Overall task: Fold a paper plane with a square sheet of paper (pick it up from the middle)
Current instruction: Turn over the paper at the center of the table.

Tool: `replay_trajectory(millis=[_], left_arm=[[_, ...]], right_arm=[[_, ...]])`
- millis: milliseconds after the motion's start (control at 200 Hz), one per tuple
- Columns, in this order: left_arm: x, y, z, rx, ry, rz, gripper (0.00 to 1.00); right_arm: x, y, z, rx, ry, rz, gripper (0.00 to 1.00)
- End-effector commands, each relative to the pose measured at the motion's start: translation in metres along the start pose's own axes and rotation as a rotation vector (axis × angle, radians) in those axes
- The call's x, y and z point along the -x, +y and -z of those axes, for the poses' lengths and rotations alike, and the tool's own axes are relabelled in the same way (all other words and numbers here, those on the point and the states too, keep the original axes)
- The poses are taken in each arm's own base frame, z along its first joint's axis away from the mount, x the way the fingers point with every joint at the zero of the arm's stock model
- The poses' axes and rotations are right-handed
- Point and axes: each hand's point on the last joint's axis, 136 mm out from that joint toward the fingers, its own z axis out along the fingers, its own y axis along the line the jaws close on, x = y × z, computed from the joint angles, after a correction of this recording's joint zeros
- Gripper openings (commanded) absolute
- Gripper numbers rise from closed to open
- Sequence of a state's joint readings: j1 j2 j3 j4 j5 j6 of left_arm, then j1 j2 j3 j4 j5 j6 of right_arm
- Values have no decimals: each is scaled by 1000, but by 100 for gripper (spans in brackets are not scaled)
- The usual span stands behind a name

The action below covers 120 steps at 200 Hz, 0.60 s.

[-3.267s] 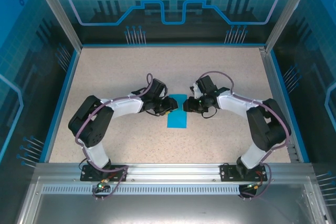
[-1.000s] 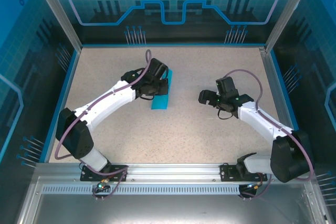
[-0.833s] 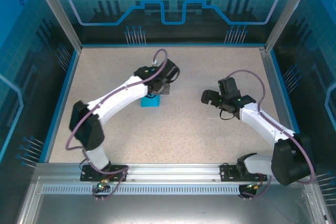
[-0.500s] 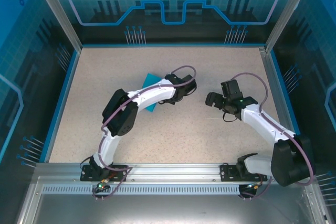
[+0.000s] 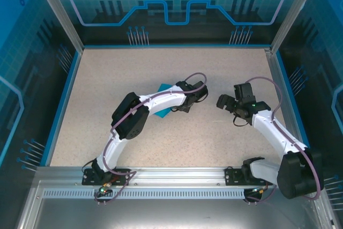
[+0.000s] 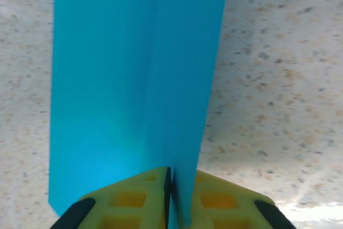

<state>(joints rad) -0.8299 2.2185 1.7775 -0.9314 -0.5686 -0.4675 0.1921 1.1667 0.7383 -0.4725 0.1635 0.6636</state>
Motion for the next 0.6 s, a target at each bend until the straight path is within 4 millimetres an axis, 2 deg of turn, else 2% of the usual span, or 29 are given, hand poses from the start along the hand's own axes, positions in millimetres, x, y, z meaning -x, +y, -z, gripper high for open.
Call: replay_trajectory(millis=[0,210,335,405,460,595], left_arm=[[-13,-23,-14,-78,47,-11,19],[-19,-37,-18,-149,74,7,27],[-14,-46,-7,-219,66,26,34],[-8,-50,9,-285,48,42,38],[1,-51,31,-353,19,57,42],[13,-45,78,-487,-26,99,59]], right_arm=[[-6,-7,2,-1,18,-33,99],[-7,-5,3,11,27,-37,99],[-6,-2,4,23,28,-31,99],[-4,0,5,27,33,-24,99],[-3,1,5,28,37,-19,99],[2,9,6,49,43,-4,100]])
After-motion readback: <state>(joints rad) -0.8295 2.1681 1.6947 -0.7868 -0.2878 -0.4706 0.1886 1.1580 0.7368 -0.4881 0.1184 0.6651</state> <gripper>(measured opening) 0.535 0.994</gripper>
